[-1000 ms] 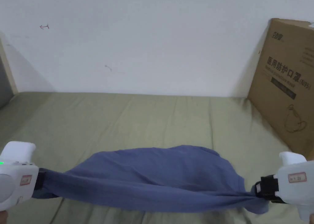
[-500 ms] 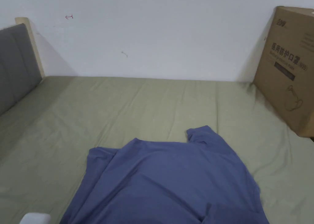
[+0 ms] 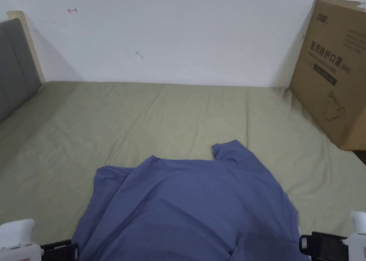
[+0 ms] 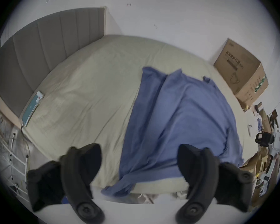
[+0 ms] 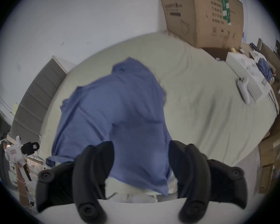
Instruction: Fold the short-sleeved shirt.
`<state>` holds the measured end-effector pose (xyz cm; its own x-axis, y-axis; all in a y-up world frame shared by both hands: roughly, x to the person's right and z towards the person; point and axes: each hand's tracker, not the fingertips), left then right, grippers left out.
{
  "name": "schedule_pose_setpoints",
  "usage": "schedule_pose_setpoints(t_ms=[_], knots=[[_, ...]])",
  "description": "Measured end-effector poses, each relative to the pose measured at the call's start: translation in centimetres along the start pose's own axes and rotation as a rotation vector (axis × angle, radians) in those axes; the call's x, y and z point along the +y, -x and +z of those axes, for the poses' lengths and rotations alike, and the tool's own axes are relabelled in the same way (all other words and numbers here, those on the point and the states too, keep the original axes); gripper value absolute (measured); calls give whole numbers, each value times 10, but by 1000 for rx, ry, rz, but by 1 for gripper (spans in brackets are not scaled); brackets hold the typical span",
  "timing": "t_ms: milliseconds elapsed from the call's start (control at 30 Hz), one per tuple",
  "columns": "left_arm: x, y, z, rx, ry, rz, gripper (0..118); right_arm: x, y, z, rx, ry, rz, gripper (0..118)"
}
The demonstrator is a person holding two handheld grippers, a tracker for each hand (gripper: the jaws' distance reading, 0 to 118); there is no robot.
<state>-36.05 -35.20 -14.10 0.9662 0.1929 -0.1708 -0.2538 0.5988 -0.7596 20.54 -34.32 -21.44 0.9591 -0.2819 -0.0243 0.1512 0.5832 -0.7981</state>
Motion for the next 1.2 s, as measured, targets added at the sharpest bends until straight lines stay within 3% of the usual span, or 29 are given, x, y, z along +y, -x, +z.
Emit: schedule_pose_setpoints(t_ms=[33,67,100,133,233,400,433,500,533,767,933,1000,1067,1100,1133,1167,1200], knots=[[6,-3,-2,-9,-18,-15,24,7,3,-1,16,-23,7,30],[12,-14,-7,6,-22,-20,16,13,9,-4,15,-35,13,23],[18,-20,-17,22,-21,-33,16,19,15,-9,6,-42,17,23],[22,-22,-26,28,-18,-36,2,23,20,-14,3,-52,18,7],[38,-31,-57,-13,13,-3,0,34,28,-36,51,-45,2,0],[101,-36,-117,-23,32,-2,0,51,34,-75,75,-9,-25,0],[117,-35,-128,-17,39,-2,18,55,35,-82,75,-4,-28,0],[156,-28,-156,-15,54,5,84,63,36,-96,77,6,-27,0],[170,-24,-171,-29,70,15,105,66,36,-102,76,10,-26,0],[230,-4,-254,-4,173,168,104,74,40,-140,73,61,0,0],[217,-21,-292,1,311,15,90,74,34,-161,67,92,-7,0],[207,-36,-305,95,310,-109,84,74,31,-167,56,107,-19,0],[211,-37,-299,98,298,-80,67,77,27,-168,55,119,-26,0],[214,-37,-294,112,274,-69,67,79,26,-169,57,118,-28,0],[218,-37,-288,150,245,-87,25,81,24,-170,59,117,-29,0],[222,-33,-285,178,220,-132,0,86,23,-171,60,116,-26,0],[225,-27,-281,95,231,-106,0,92,22,-174,60,114,-22,0]])
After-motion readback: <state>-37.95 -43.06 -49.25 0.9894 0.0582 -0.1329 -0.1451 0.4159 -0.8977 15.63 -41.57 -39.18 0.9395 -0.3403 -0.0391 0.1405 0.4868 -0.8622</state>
